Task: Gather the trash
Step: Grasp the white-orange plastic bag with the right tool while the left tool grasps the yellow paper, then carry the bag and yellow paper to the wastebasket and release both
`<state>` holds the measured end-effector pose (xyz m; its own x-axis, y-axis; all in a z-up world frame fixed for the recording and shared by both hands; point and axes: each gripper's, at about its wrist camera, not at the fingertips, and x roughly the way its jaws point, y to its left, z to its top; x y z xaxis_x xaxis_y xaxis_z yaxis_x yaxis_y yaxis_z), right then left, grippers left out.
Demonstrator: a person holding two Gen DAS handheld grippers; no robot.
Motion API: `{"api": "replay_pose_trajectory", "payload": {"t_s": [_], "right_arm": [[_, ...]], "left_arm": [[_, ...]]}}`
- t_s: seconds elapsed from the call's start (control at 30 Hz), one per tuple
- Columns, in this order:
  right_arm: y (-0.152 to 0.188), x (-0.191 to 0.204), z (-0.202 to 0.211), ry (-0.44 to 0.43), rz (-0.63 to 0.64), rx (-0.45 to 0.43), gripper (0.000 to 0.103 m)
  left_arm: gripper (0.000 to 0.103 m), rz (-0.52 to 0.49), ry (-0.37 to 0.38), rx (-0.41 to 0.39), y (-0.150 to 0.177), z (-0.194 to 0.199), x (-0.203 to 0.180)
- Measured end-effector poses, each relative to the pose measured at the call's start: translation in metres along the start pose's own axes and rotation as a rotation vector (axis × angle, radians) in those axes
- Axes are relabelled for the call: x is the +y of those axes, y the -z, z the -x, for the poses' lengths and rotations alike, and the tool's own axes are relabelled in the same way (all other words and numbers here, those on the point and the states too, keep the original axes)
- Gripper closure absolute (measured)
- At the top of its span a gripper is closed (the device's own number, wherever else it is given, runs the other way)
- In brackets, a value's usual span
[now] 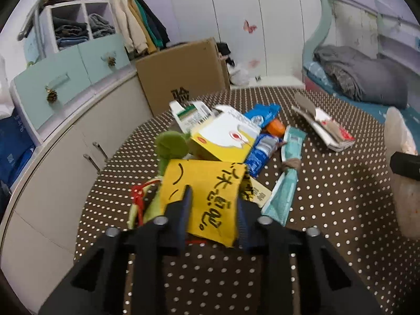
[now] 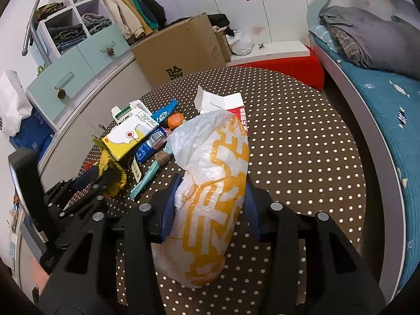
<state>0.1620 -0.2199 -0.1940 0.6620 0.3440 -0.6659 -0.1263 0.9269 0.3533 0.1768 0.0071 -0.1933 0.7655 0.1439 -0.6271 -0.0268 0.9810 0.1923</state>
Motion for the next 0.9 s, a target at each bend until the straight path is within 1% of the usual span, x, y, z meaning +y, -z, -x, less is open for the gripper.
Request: {"api": "replay_pose_trajectory", "payload": {"t_s": [0.07,0.1,0.17,0.23,0.33,0.5,0.57,0.63,0.67,0.73,0.83,0.9], "right_arm": [[0.000,-0.002,0.005,0.001,-0.005,-0.010,0.058],[-0.001,-0.003,0.008,0.000,-0.006,-0.016,0.058],[-0.002,-0.003,0.015,0.000,-0.006,-0.031,0.058],[-0.004,-0.004,0.022,0.000,-0.007,-0.045,0.058],[-0.006,-0.008,0.034,0.000,-0.011,-0.069,0.058],[-0.012,-0.017,0.055,0.005,-0.017,-0.112,0.058],[-0.015,-0.021,0.064,0.014,-0.015,-0.133,0.058],[-0.019,-0.027,0.073,0.018,-0.024,-0.154,0.058],[-0.021,-0.031,0.077,0.021,-0.027,-0.163,0.058],[-0.025,-0.040,0.086,0.034,-0.036,-0.185,0.058],[-0.032,-0.062,0.100,0.063,-0.062,-0.217,0.058],[-0.036,-0.078,0.106,0.080,-0.086,-0.228,0.058]], "left_arm": [[0.088,0.029,0.020,-0.027,0.000,0.010,0.008],[0.091,0.041,0.026,-0.039,0.000,0.014,0.012],[0.099,0.069,0.046,-0.063,0.003,0.026,0.021],[0.099,0.092,0.069,-0.081,0.004,0.036,0.027],[0.100,0.110,0.079,-0.119,0.003,0.054,0.035],[0.100,0.164,0.151,-0.172,-0.004,0.083,0.044],[0.099,0.170,0.181,-0.199,-0.012,0.095,0.044],[0.099,0.176,0.222,-0.220,-0.019,0.104,0.038],[0.099,0.179,0.258,-0.228,-0.026,0.109,0.034],[0.099,0.177,0.294,-0.239,-0.032,0.113,0.026],[0.099,0.169,0.361,-0.247,-0.046,0.116,0.007],[0.099,0.149,0.401,-0.250,-0.057,0.115,-0.013]]}}
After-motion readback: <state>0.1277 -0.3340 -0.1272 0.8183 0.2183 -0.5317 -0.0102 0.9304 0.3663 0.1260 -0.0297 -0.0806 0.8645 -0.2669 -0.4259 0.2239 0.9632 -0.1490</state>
